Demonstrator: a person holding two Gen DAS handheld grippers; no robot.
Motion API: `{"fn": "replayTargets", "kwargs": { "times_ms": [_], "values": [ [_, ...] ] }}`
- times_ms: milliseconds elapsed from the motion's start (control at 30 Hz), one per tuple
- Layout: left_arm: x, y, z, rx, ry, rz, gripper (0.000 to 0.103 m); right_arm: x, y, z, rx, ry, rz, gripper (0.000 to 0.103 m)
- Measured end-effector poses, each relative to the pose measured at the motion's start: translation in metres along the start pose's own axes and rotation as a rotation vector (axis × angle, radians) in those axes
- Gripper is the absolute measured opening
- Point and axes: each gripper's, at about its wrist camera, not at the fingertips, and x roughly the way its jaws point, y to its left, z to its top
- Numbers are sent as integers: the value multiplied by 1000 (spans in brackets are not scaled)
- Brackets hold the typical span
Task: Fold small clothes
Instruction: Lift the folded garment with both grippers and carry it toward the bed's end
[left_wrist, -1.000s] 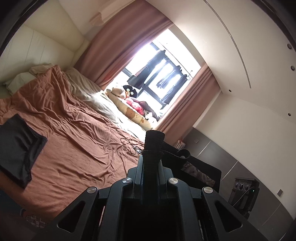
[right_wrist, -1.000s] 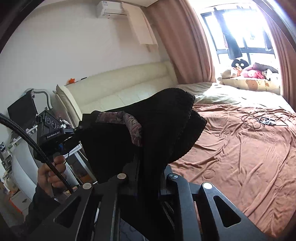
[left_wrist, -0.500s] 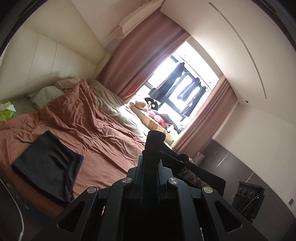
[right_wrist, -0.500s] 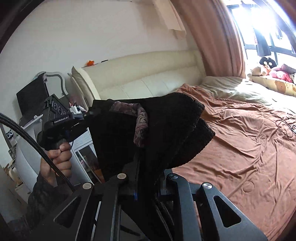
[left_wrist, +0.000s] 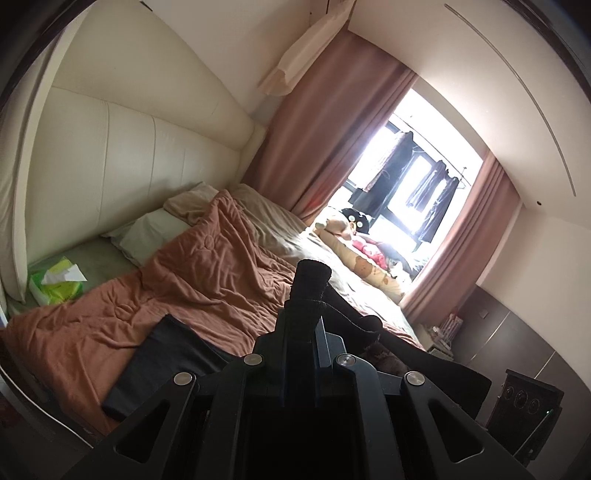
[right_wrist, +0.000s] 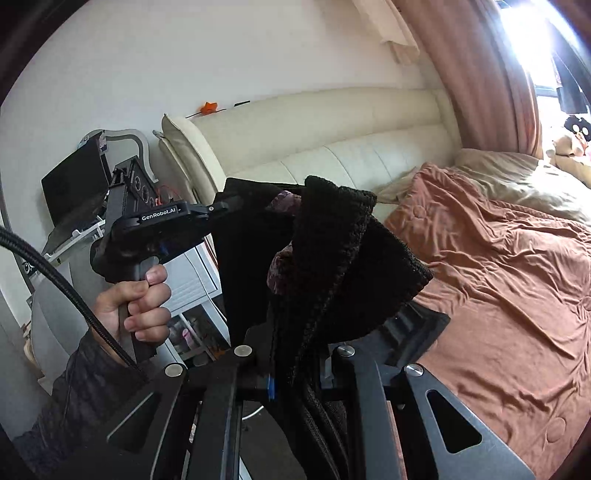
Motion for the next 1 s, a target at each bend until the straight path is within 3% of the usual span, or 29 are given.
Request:
{"fn": "replayTargets", "kwargs": {
  "times_ms": [233,533,733,1000],
  "values": [
    [6,42,25,-4,-2,86,10,54,-14,6,12,33,56,10],
    [17,89,34,-35,10,167,10,97,-25,5,0,84,109,10],
    [59,111,33,-57,41,178,10,127,-50,13,24,110,69,10],
    [139,136,29,-87,97,201,10,173,-115,20,96,152,-14,10]
  ]
}}
